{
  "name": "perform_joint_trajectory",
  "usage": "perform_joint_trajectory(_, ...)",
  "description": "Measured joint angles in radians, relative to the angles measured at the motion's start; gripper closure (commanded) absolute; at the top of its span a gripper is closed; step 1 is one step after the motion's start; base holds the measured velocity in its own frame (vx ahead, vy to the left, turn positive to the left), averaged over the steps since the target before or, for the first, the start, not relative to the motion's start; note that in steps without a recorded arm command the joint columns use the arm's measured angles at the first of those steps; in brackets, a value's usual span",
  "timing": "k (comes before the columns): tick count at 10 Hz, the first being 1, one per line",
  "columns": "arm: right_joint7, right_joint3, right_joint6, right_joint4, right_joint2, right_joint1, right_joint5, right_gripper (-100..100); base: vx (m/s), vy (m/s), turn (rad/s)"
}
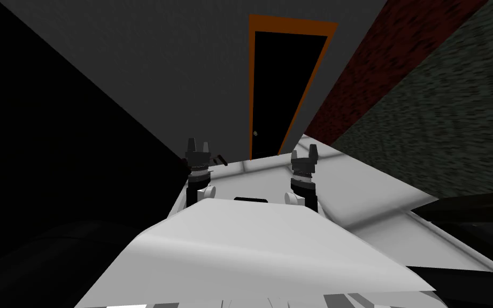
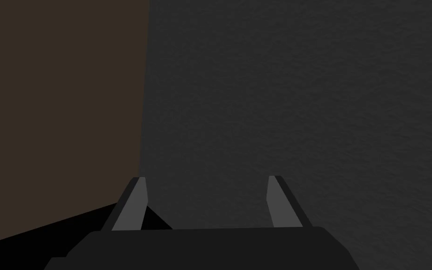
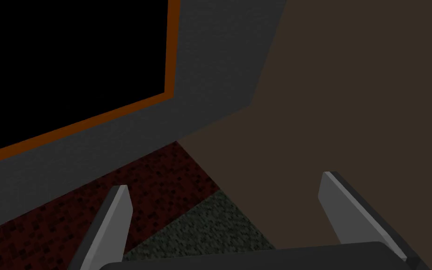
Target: Pull the door open
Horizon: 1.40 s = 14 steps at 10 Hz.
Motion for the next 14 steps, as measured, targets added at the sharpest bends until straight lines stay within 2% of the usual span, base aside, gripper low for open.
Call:
perform_joint_trajectory(3, -0.060, -0.008, -0.019, 0.065, -0.033, -0.016, -0.032, -100, 0.133, -0.003, 0.113)
perform_joint_trajectory(7, -0.136, -0.002, -0.027, 0.135, -0.059, -0.040, -0.068, -100, 0.127, -0.012, 0.103)
perform_joint_trajectory(9, -0.175, -0.001, -0.044, 0.181, -0.072, -0.048, -0.086, -100, 0.093, -0.011, 0.080)
perform_joint_trajectory(14, -0.268, -0.004, -0.064, 0.273, -0.103, -0.075, -0.133, -100, 0.092, -0.012, 0.100)
